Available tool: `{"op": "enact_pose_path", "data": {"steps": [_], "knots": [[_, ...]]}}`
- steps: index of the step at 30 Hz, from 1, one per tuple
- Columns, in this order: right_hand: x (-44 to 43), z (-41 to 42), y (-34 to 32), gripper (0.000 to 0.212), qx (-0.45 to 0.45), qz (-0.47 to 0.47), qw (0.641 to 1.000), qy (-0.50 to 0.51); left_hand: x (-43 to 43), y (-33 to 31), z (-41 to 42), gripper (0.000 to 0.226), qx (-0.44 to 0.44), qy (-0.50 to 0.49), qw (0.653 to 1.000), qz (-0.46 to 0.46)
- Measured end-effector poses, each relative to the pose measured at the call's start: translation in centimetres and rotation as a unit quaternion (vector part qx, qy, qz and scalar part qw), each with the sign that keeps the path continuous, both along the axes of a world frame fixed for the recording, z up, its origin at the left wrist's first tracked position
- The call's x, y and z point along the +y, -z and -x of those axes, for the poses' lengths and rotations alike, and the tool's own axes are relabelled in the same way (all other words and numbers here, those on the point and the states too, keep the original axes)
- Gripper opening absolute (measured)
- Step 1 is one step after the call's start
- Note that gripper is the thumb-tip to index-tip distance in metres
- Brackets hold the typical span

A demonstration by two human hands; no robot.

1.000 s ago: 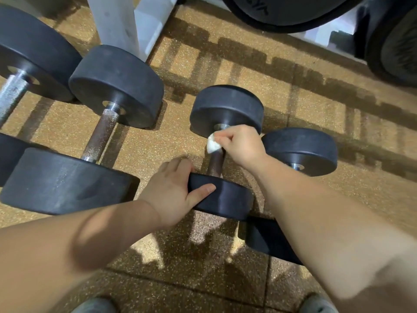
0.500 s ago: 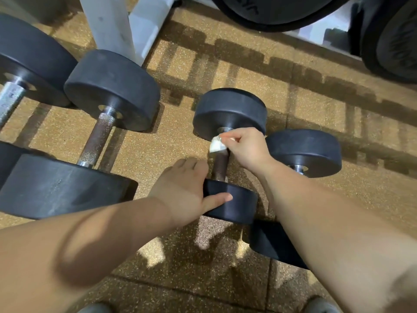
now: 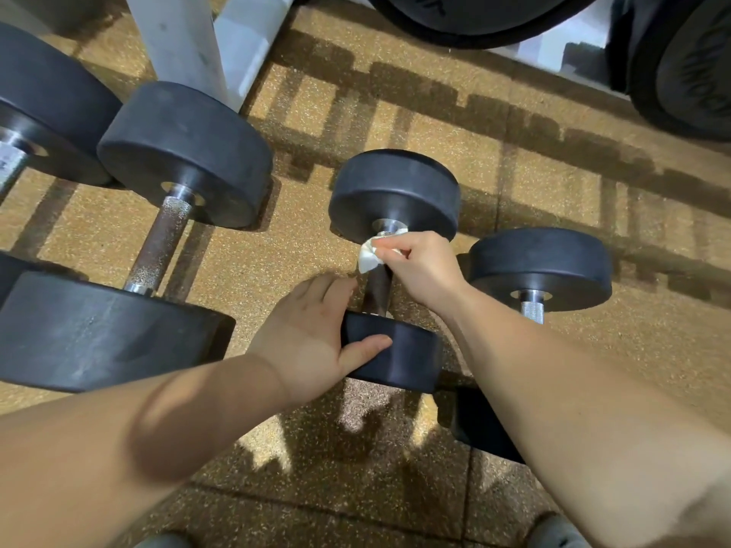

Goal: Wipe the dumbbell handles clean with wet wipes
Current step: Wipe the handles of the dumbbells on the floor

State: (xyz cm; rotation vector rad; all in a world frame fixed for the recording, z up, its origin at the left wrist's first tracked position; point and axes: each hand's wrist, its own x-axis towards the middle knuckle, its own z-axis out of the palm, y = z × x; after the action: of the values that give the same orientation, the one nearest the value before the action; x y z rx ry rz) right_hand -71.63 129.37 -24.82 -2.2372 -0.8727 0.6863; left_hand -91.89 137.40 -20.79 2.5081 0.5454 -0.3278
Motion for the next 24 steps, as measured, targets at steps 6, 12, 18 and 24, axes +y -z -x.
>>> {"op": "enact_pose_path", "data": {"steps": [6, 12, 18, 24], "knots": [[-1.3, 0.7, -1.0, 0.013, -0.028, 0.048, 0.977, -0.204, 0.0, 0.3, -0.3, 0.096, 0.01, -0.005, 1.0, 0.001], [1.6, -1.3, -0.6, 0.017, -0.074, 0.031, 0.996, -0.041, 0.0, -0.1, -0.6, 0.115, 0.037, 0.003, 0.999, 0.02], [-2.0, -0.1, -1.9, 0.01, 0.009, 0.081, 0.986, -0.147, 0.2, -0.2, -0.7, 0.108, 0.037, 0.015, 0.999, 0.026], [0.8, -1.1, -1.0, 0.014, 0.036, 0.014, 0.999, -0.016, 0.2, 0.0, -0.7, 0.124, 0.04, 0.01, 0.998, 0.039]]}}
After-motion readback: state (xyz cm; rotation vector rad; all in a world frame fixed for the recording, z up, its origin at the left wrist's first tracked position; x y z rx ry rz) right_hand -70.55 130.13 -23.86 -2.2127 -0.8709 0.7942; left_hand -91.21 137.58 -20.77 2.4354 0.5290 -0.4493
